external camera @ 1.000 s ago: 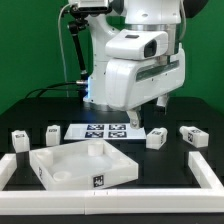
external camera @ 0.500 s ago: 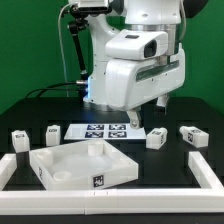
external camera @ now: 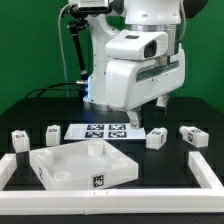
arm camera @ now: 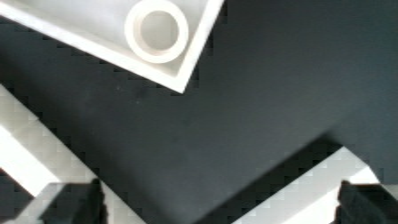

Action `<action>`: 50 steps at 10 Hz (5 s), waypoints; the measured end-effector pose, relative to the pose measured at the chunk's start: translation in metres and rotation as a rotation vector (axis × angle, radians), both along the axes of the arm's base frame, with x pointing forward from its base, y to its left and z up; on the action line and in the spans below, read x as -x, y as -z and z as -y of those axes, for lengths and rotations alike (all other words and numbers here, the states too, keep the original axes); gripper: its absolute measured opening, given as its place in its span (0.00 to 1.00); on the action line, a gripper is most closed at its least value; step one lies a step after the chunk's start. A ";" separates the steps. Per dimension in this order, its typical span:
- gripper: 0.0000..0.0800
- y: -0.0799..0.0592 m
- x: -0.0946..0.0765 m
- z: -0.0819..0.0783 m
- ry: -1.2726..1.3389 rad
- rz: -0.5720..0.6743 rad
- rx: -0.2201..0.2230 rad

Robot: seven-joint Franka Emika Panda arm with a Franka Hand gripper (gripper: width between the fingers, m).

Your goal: Assemble square table

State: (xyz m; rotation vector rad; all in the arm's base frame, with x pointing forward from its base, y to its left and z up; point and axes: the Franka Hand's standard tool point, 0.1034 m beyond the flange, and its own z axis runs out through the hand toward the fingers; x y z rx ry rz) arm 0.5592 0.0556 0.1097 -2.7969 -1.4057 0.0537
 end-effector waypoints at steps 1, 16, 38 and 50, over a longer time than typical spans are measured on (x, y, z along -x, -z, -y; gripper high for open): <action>0.81 0.004 0.007 0.003 -0.036 0.009 -0.003; 0.81 0.095 0.114 0.154 -1.038 -0.040 -0.089; 0.08 0.092 0.064 0.005 -0.634 -0.076 -0.113; 0.70 0.094 0.068 -0.006 -0.644 -0.067 -0.119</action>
Offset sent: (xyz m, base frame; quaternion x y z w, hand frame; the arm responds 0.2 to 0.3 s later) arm -0.0740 -0.0524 -0.0176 0.0238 0.0322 -0.2407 0.9698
